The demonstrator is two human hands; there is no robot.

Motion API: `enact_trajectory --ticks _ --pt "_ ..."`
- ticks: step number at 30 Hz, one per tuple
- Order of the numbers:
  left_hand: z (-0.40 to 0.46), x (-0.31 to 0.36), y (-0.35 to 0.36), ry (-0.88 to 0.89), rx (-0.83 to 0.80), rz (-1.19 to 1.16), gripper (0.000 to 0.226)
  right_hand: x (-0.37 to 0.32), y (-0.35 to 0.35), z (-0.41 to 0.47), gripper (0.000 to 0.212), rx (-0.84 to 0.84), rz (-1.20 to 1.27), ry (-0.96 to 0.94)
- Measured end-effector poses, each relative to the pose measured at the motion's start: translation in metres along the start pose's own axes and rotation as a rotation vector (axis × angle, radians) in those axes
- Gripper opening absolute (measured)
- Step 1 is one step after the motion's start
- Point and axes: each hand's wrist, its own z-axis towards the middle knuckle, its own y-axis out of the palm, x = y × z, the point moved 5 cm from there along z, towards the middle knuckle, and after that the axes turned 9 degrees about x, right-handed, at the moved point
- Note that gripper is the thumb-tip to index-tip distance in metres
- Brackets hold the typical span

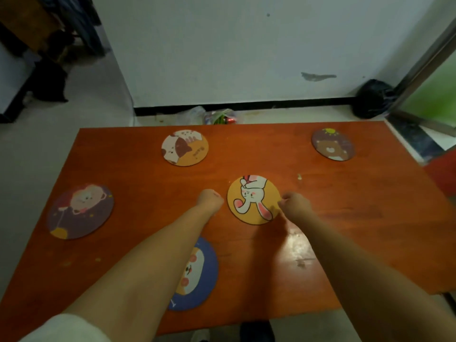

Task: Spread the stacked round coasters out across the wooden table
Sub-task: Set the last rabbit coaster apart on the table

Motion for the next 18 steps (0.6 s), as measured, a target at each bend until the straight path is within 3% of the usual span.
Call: enact_trajectory --ticks 3,6,11,13,14,16,18 --pt "0.013 0.006 0.018 -0.124 0.037 -0.054 0.030 0.006 0.001 0.026 0.053 -0.054 0.017 0.005" --pt "0.023 0.013 0.032 -0.232 0.100 -0.155 0.004 0.006 0.004 0.052 0.054 -0.109 0.074 0.030" --pt "0.030 0.014 0.046 -0.346 0.227 -0.194 0.011 0.010 0.016 0.076 0.036 -0.253 0.327 0.177" --pt "0.030 0.013 0.050 -0.371 0.268 -0.220 0.007 0.012 0.019 0.078 0.015 -0.288 0.404 0.198" --pt "0.030 0.012 0.052 -0.381 0.286 -0.235 0.012 0.012 0.019 0.079 0.015 -0.294 0.406 0.194" --pt "0.026 0.015 0.054 -0.389 0.285 -0.274 0.020 0.013 0.018 0.080 0.034 -0.298 0.398 0.172" --pt "0.021 0.020 0.054 -0.394 0.271 -0.359 0.011 0.012 0.011 0.077 0.036 -0.285 0.404 0.139"
